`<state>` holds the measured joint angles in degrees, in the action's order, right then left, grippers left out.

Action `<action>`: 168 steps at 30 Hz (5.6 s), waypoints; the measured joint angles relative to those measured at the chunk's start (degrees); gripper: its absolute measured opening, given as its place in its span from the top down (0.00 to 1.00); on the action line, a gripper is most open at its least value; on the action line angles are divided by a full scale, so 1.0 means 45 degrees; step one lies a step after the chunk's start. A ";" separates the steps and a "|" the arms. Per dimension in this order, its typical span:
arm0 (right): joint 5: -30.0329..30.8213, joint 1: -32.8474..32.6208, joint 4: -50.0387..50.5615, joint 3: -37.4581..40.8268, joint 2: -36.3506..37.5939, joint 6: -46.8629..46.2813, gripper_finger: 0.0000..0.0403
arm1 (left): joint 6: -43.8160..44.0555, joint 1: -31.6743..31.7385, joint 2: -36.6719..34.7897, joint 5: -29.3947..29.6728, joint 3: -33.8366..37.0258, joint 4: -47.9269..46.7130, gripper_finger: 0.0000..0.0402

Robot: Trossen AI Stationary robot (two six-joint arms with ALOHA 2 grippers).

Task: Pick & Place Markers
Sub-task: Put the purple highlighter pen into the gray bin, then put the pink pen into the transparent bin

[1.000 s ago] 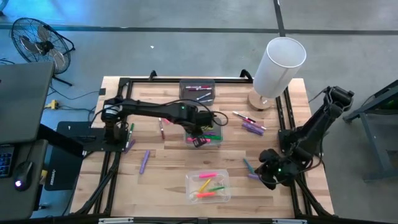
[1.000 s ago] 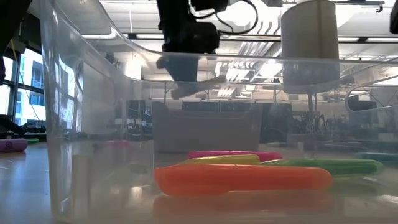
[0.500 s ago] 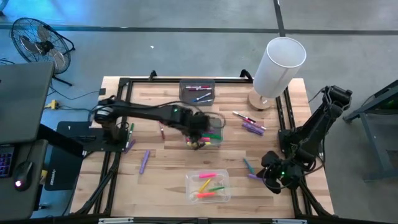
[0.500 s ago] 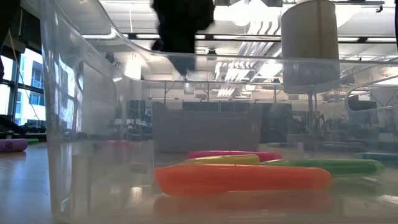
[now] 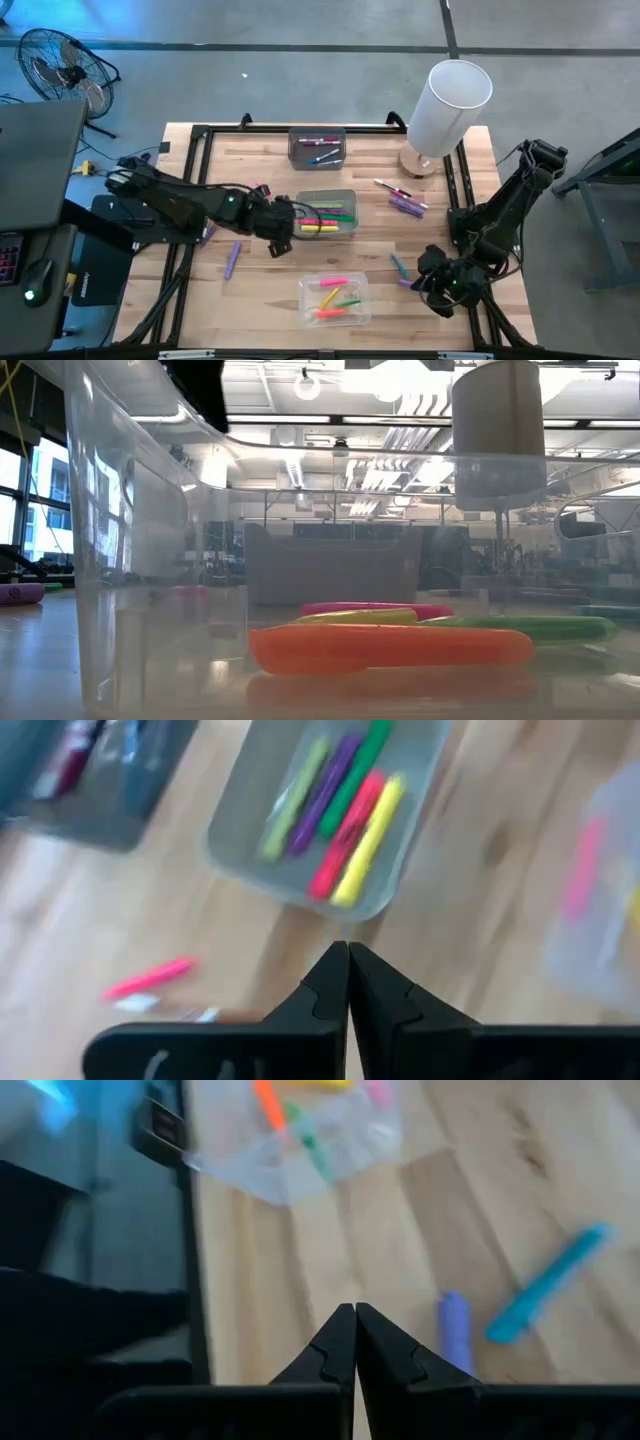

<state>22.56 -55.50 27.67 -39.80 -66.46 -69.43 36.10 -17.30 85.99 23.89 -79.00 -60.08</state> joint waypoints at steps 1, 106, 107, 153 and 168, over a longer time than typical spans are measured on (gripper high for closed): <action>-0.0204 0.0058 0.0871 -0.0441 -0.0211 -0.0095 1.00 | 0.0202 0.0001 -0.0397 -0.0241 0.0772 0.0753 0.99; -0.5493 1.2344 0.1784 -0.3391 -0.2157 1.0013 1.00 | -1.2925 0.8709 -0.1051 -0.4960 0.5399 0.2098 0.51; -0.5247 1.2196 0.1622 -0.2931 -0.1595 0.9624 1.00 | -1.3377 0.8866 -0.0570 -0.4867 0.5184 0.2055 0.51; -0.2414 0.8722 0.0596 0.0552 0.3016 0.2309 1.00 | -1.3368 0.9027 0.3250 -0.2666 0.1440 0.0384 0.93; -0.0786 0.5142 -0.2158 0.2985 0.1710 -0.0643 1.00 | -0.4962 0.3799 0.0564 -0.3527 -0.1864 -0.2232 0.93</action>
<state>19.03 -32.36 17.96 -26.37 -58.76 -72.32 13.77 -0.21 88.53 8.02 -87.39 -70.12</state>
